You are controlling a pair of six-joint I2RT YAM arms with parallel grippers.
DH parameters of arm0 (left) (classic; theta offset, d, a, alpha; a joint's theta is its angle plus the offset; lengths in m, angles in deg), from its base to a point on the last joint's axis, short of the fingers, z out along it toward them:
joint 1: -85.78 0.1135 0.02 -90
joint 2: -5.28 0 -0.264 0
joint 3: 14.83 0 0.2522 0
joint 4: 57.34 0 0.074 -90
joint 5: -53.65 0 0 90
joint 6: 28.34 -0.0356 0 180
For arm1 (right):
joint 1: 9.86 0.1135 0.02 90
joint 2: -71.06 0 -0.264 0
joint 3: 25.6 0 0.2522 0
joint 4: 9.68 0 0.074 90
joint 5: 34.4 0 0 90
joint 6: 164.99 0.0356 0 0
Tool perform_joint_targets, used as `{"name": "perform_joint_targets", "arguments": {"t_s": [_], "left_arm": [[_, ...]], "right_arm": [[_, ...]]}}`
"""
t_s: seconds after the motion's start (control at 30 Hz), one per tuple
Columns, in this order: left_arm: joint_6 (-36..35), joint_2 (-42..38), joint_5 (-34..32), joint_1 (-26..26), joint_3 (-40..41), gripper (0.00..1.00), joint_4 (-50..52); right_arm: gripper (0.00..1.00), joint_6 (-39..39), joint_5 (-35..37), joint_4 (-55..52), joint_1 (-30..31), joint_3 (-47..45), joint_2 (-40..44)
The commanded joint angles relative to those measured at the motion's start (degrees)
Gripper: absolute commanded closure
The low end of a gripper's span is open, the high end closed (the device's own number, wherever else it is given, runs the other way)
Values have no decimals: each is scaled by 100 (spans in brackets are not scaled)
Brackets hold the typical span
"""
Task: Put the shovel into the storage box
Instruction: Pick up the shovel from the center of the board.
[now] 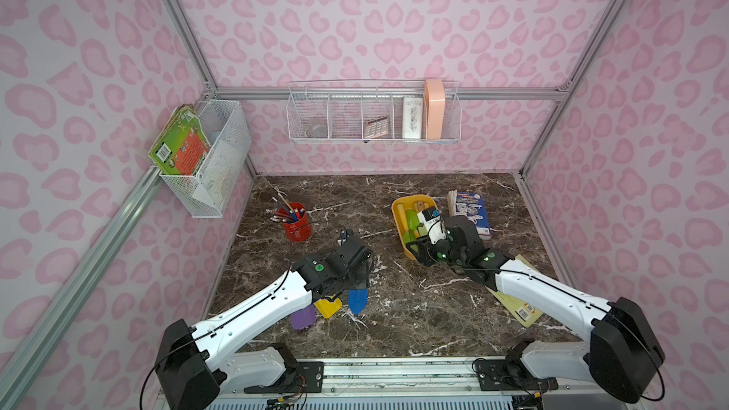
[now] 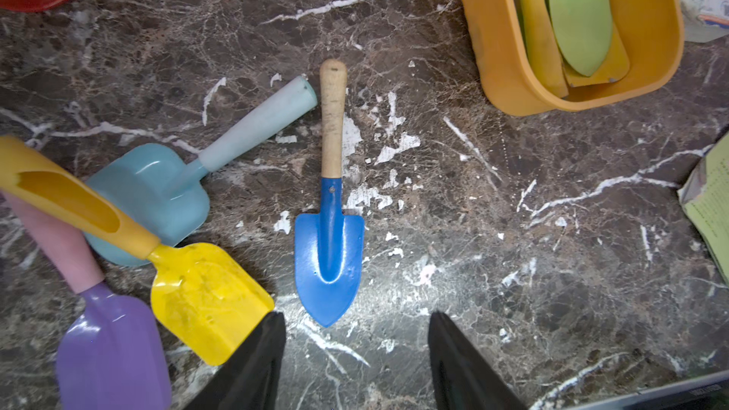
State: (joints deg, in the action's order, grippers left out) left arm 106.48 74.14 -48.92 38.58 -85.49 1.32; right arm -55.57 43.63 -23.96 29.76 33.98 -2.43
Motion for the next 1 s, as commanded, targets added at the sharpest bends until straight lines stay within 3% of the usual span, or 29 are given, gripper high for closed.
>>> {"name": "perform_joint_targets", "arguments": {"t_s": [0.0, 0.33, 0.97], "left_arm": [[-54, -5, -167, 34, -84, 37, 529], [-143, 662, -140, 92, -338, 39, 556], [-430, 2552, 309, 475, -855, 48, -225]], "right_arm": [[52, 239, -333, 517, 246, -344, 267], [54, 412, -348, 904, 854, -1146, 1039], [55, 826, 54, 1115, 876, -2157, 2028]]}}
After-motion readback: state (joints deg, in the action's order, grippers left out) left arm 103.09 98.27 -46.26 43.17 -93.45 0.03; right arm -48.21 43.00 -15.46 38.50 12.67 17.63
